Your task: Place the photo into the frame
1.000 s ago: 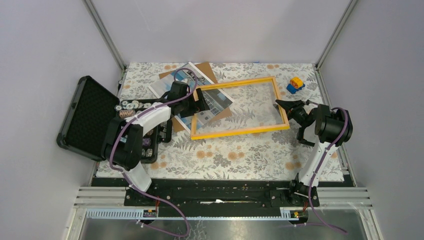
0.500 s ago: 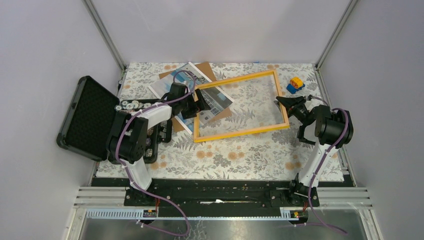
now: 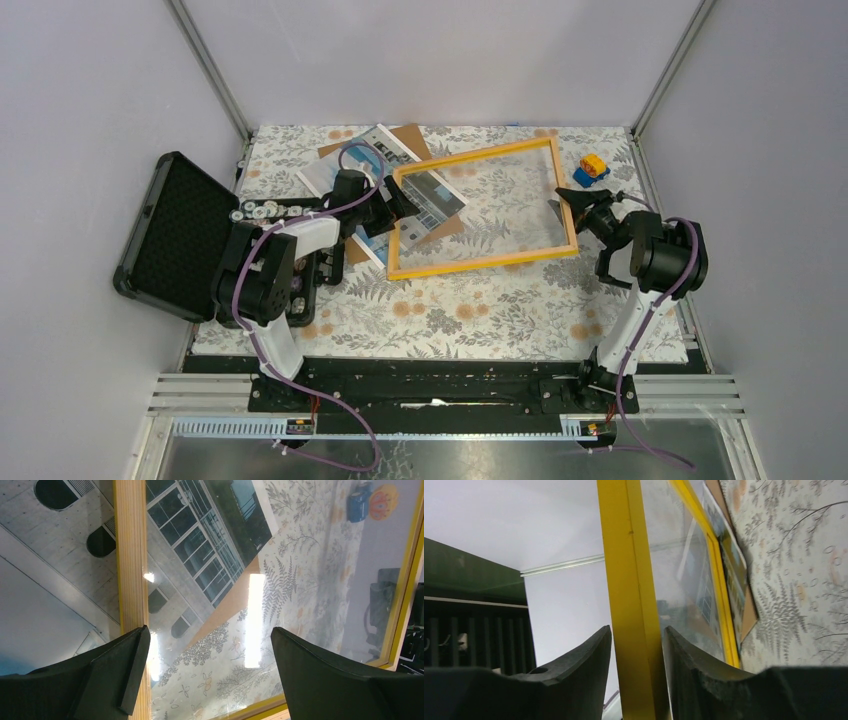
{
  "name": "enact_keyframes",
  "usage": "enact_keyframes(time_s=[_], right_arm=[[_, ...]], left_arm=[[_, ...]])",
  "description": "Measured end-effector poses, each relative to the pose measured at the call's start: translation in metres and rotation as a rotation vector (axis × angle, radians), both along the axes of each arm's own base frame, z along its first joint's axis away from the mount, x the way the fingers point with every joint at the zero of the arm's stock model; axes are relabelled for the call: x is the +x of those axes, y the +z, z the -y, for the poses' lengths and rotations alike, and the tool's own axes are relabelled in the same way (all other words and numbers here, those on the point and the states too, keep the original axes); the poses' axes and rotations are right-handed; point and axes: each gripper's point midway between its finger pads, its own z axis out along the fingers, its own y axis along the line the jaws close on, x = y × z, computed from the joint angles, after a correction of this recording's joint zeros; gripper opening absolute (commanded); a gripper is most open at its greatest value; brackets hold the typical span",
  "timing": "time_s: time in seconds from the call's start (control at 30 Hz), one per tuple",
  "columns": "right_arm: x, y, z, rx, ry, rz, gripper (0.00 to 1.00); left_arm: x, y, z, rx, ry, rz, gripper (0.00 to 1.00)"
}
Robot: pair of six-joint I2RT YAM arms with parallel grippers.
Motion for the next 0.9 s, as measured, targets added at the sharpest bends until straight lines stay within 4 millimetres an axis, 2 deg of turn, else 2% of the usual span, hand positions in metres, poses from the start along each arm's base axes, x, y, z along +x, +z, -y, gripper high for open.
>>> enact_keyframes(time_s=[0.1,0.53,0.6,0.73,0.8,0.9], right_arm=[[0.000,0.010,0.000,0.030,0.002,-0.008,0.50],[-0.006,0.054,-0.009,0.066,0.020,0.053,0.35],[-0.005,0.055,-0.009,0.067,0.017,0.056,0.40],[-0.006,0.054,-0.009,0.076,0.019,0.045,0.63],[-0.007,0.052,-0.010,0.084,0.023,0.031,0.67],[-0.008,0.052,-0.012,0.085,0.029,0.029,0.67]], left_arm=[[0.001,0.001,0.001,-0.009,0.003,0.003,0.99],[-0.001,0.003,0.007,-0.058,-0.013,0.005,0.99],[-0.001,0.003,0.008,-0.062,-0.013,0.004,0.99],[-0.002,0.003,0.008,-0.072,-0.011,0.010,0.99],[-0.002,0.004,0.010,-0.085,-0.017,0.016,0.99],[-0.005,0.005,0.014,-0.106,-0.033,0.016,0.99]])
